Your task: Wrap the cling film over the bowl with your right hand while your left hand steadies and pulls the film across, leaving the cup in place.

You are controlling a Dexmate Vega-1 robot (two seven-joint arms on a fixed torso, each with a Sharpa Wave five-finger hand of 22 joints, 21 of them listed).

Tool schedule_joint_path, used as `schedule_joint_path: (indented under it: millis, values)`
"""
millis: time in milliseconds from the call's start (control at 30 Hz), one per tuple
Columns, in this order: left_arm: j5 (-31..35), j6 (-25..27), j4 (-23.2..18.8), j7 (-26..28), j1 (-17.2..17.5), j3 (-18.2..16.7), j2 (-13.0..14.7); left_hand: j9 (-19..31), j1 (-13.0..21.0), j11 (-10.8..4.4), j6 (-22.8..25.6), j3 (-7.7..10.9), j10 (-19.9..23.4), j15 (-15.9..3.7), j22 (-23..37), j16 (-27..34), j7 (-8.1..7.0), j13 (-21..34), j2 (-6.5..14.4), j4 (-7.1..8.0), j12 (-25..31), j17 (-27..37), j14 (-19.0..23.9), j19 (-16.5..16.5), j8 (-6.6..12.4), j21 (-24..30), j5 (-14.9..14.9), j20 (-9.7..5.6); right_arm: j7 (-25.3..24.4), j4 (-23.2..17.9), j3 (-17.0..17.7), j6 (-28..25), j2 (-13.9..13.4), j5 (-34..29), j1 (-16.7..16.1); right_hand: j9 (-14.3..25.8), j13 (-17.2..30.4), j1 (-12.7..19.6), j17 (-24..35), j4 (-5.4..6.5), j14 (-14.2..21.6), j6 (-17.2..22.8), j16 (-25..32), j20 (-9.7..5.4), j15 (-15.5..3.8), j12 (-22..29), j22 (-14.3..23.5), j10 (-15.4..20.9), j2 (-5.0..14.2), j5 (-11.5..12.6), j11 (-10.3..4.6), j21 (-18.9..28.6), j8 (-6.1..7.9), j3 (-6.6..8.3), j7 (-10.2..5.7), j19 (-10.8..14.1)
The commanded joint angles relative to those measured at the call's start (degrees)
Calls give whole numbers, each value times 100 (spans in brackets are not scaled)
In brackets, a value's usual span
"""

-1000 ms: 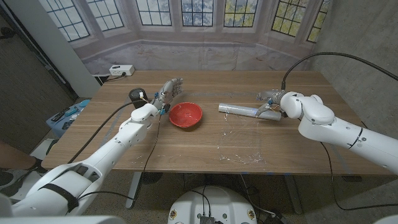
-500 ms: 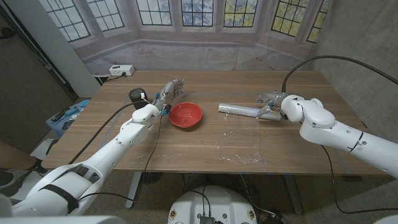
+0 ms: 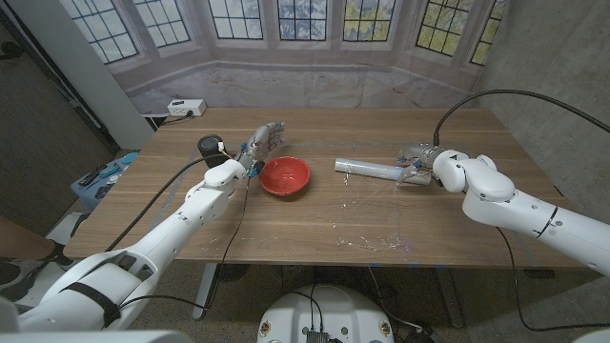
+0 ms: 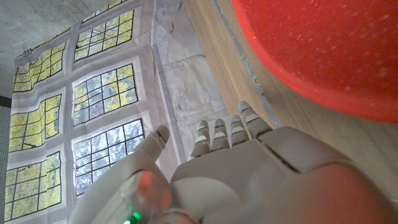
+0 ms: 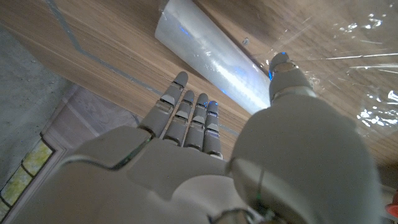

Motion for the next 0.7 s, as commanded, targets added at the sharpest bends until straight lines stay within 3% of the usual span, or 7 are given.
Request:
schedule_joint_path:
  millis: [33,167,200,567,667,700]
  values:
    - [26,67,-62,-34,-19,44,13,17,34,25,36,45,45,17,8,30,-26,28,-15,-4,31,28,44,52,-7,-9,20,26,-250,240,66,153,132,-183,-102,28,30,81,32,13,214,119,69,-107,-296,38,34,165,-1,60,5,64,44,-3,-43,133]
    - [24,68,-40,-64,-40,58,-5,18,29,28,46,48,51,15,8,33,-25,29,-17,3,30,29,66,60,-6,-14,19,27,-266,263,57,43,214,-277,-103,33,49,110,45,16,393,294,100,-152,-404,64,41,312,15,94,-67,82,77,8,-102,251]
    - [20,68,-31,-75,-46,61,-11,18,28,27,46,49,54,16,8,33,-27,29,-18,3,31,29,70,64,-7,-13,19,25,-239,265,50,20,235,-288,-93,35,54,116,49,17,457,339,115,-161,-405,78,44,368,20,101,-25,83,86,12,-103,269]
    - [2,26,76,-137,-77,72,-61,20,15,20,95,56,94,22,9,33,-19,31,-27,19,37,30,107,103,4,-18,16,24,-18,334,-135,-123,444,-591,50,38,77,162,62,11,600,503,127,-190,-481,101,52,516,33,132,-86,90,109,33,-151,356]
    - [1,6,84,-131,-64,67,-65,21,15,21,120,60,112,18,9,28,-17,32,-31,17,41,27,112,116,10,-20,16,3,-30,335,-153,-199,508,-646,43,38,84,171,65,11,652,607,130,-200,-504,107,53,569,29,141,-172,89,134,35,-201,379]
    - [-10,3,89,-139,-57,63,-67,22,18,27,127,67,129,25,7,21,-15,33,-33,12,43,24,117,146,8,-18,16,-81,-55,334,-155,-210,525,-659,34,38,86,178,65,8,684,654,134,-212,-525,111,54,596,24,145,-226,91,145,36,-218,396]
